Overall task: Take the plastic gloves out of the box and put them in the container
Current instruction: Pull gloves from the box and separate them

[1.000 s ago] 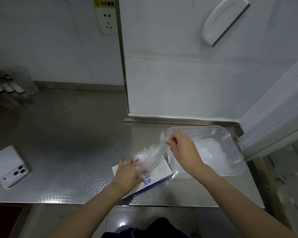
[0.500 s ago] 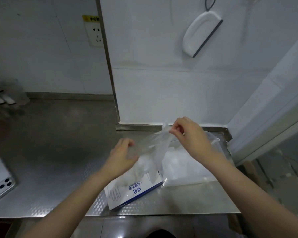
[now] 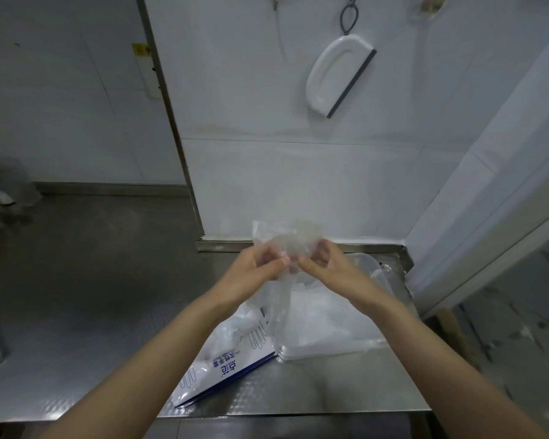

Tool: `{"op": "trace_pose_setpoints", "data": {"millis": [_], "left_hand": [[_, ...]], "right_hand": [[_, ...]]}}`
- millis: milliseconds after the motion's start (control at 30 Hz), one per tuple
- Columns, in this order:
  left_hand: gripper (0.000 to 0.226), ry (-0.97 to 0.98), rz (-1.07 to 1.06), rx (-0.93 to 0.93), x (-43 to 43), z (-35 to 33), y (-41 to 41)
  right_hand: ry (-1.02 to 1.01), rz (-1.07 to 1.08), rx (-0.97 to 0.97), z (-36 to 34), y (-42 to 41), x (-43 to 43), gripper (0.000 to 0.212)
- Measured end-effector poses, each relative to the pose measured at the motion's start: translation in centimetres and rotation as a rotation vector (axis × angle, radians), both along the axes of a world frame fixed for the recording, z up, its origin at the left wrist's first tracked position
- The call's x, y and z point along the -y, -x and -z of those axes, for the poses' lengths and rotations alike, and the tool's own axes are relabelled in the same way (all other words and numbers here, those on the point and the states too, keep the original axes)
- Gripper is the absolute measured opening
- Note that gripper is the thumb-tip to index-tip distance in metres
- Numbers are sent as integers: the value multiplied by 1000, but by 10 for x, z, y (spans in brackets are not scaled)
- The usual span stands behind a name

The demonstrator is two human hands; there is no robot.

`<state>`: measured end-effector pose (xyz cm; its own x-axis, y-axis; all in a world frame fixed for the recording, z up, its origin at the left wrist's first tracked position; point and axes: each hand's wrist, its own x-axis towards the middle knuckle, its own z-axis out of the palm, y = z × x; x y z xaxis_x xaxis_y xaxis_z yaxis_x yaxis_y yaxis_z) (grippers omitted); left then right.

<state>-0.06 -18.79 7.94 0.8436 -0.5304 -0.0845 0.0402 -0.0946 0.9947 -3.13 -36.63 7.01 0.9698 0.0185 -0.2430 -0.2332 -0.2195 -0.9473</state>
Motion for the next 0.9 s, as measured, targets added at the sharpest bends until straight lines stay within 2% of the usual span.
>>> {"op": "trace_pose_setpoints", "data": {"millis": [67,133,200,300,433,500,567,600,700,767,800,900], "left_hand": [[8,32,-9,-35,5,2,2],[15,49,-35,-57,3,6,3],[17,33,-87,-78,-1,11,2],[13,-37,-125,-111,-10,19,3],[12,-326,-102,-145,-23,39,-5],[9,-426,-241,-154,-27,46,-13],[11,-422,-387,-119,-26,41,-19],[17,-388,-383,-79,-24,36,-22],[56,-247,-83,15,-11,15,-28],[69,-267,143,75,0,2,-29],[63,-288,219,112,6,-3,-30],[9,-232,250,138,18,-5,-32]], "right_hand": [[-144,-34,-55,6,-1,7,67],[-235,-18,-48,10,-3,10,37],[-239,48,-8,9,-5,16,5],[-182,89,67,5,-7,24,22],[-178,45,87,1,-7,26,16],[-216,5,67,-1,-7,24,14],[-171,-68,52,-3,-6,24,13],[-136,-108,48,-5,-5,24,14],[-47,-214,49,-9,-5,23,18],[-24,-271,51,-11,-5,20,20],[-20,-288,52,-11,-5,20,20],[56,-304,41,-10,-4,27,20]]}}
